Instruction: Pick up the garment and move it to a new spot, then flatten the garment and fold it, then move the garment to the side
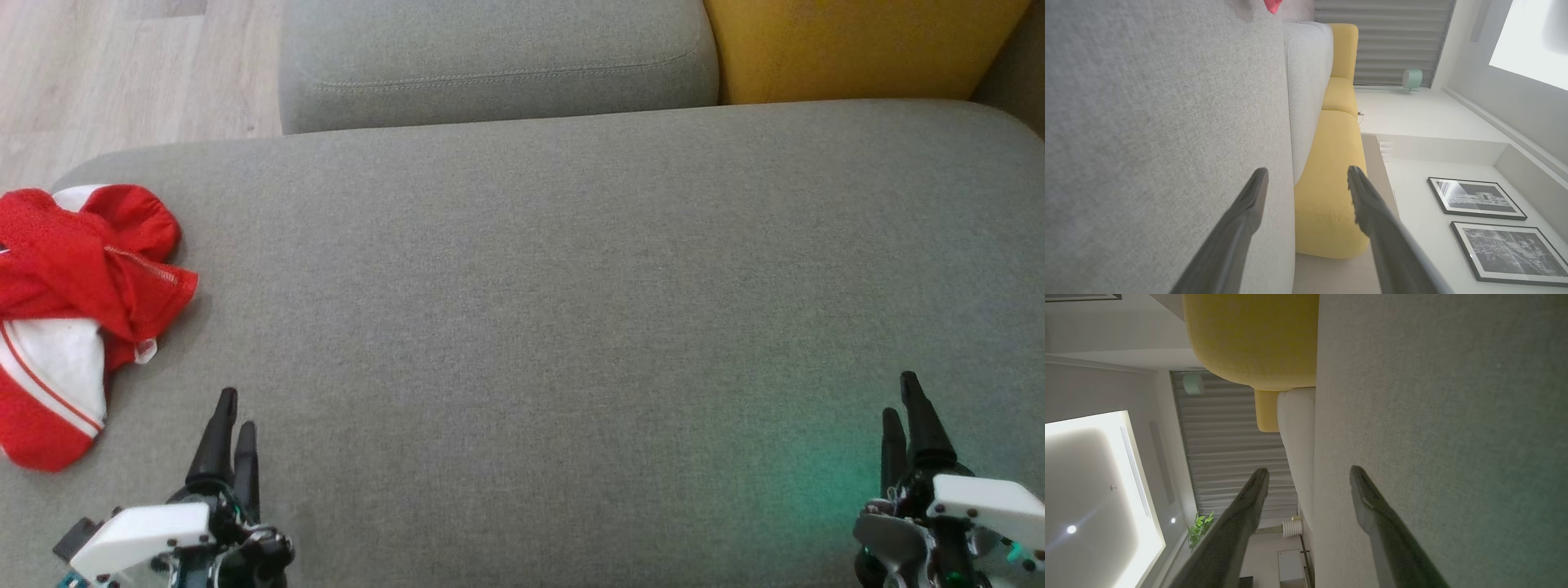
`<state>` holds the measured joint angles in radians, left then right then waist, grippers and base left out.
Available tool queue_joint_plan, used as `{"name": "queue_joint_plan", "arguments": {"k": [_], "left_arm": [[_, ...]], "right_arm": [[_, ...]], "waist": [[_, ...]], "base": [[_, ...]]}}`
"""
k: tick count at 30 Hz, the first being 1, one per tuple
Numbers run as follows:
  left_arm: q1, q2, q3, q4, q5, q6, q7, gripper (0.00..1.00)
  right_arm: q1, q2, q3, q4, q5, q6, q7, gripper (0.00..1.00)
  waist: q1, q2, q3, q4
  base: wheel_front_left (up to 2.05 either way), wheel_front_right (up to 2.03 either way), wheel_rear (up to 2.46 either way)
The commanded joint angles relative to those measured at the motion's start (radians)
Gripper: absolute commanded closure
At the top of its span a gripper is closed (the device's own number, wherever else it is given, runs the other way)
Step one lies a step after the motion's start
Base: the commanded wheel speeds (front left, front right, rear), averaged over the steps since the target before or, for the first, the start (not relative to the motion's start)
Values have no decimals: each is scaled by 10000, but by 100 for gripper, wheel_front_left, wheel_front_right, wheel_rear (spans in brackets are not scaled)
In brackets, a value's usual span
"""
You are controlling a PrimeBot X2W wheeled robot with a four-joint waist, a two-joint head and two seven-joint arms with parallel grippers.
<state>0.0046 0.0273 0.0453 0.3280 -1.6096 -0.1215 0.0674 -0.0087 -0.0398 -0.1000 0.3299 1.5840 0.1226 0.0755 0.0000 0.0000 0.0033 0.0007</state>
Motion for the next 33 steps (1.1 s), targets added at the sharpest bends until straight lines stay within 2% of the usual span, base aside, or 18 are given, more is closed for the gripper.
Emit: {"name": "queue_joint_plan", "arguments": {"k": [1,9,33], "left_arm": [[-593,130,-6,-393,185,-22,-97,0],[-756,162,0,-671,1281,-27,-348,0],[-845,142,-284,-2068,5559,184,-1021,0]], "right_arm": [[-504,-124,105,-406,-185,12,-148,0],[-639,-250,169,-530,-1165,17,-402,0],[-665,-304,374,-1535,-5711,32,-1035,0]], "waist": [[0,0,-2,4],[0,0,-17,41],[0,0,-15,72]], "base": [[0,0,0],[0,0,0],[0,0,0]]}}
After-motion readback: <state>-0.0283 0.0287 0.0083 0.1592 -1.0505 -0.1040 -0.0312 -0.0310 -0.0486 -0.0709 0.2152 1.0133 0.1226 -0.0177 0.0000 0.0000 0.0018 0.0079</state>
